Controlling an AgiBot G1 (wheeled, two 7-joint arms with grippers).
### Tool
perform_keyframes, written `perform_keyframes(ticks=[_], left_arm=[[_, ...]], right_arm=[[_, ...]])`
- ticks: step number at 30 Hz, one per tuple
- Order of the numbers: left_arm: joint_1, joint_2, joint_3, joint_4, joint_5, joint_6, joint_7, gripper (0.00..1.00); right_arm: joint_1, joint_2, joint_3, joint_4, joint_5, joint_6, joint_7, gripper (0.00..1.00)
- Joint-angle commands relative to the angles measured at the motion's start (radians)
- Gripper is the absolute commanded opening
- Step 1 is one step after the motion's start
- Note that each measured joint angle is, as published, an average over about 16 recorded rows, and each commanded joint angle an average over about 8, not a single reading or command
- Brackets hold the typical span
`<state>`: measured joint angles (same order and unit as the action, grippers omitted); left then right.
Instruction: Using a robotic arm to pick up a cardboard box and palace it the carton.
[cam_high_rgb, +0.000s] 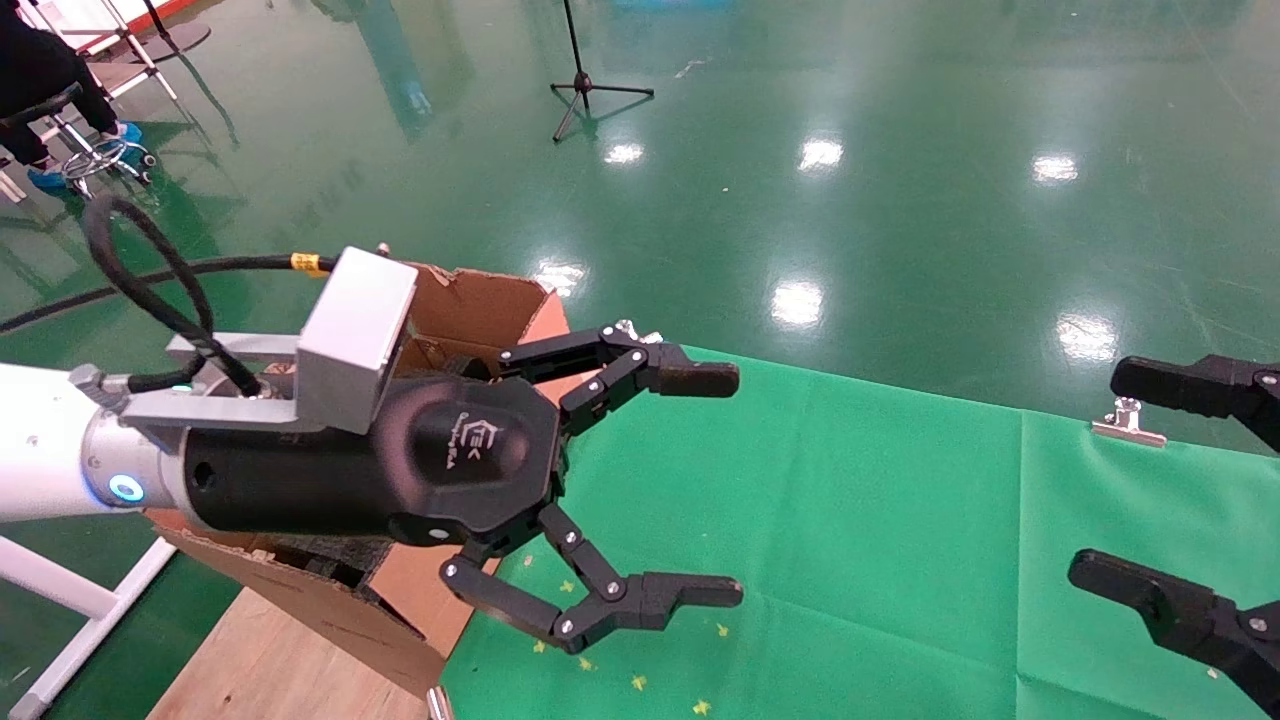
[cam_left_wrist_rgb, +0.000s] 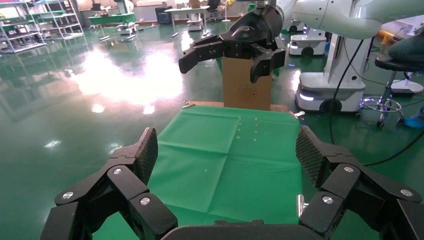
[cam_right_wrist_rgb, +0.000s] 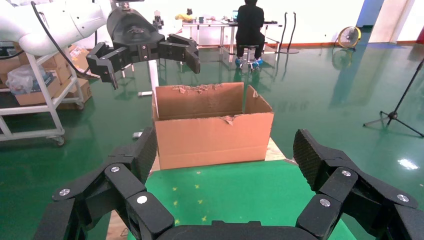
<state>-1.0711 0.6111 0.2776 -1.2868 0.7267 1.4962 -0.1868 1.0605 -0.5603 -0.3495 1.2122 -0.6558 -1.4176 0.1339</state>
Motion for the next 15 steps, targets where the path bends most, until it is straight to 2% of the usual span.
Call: perform_keyframes(ticks=[1, 15], left_arm=[[-0.001, 0.0, 0.001, 0.001, 0.001, 0.0, 0.0, 1.0], [-0.003, 0.0, 0.002, 0.003, 0.004, -0.001, -0.001, 1.0]], right_arm=[[0.0, 0.0, 0.0, 0.0, 0.0, 0.0, 0.0, 1.0], [0.0, 0.0, 0.0, 0.0, 0.0, 0.0, 0.0, 1.0]])
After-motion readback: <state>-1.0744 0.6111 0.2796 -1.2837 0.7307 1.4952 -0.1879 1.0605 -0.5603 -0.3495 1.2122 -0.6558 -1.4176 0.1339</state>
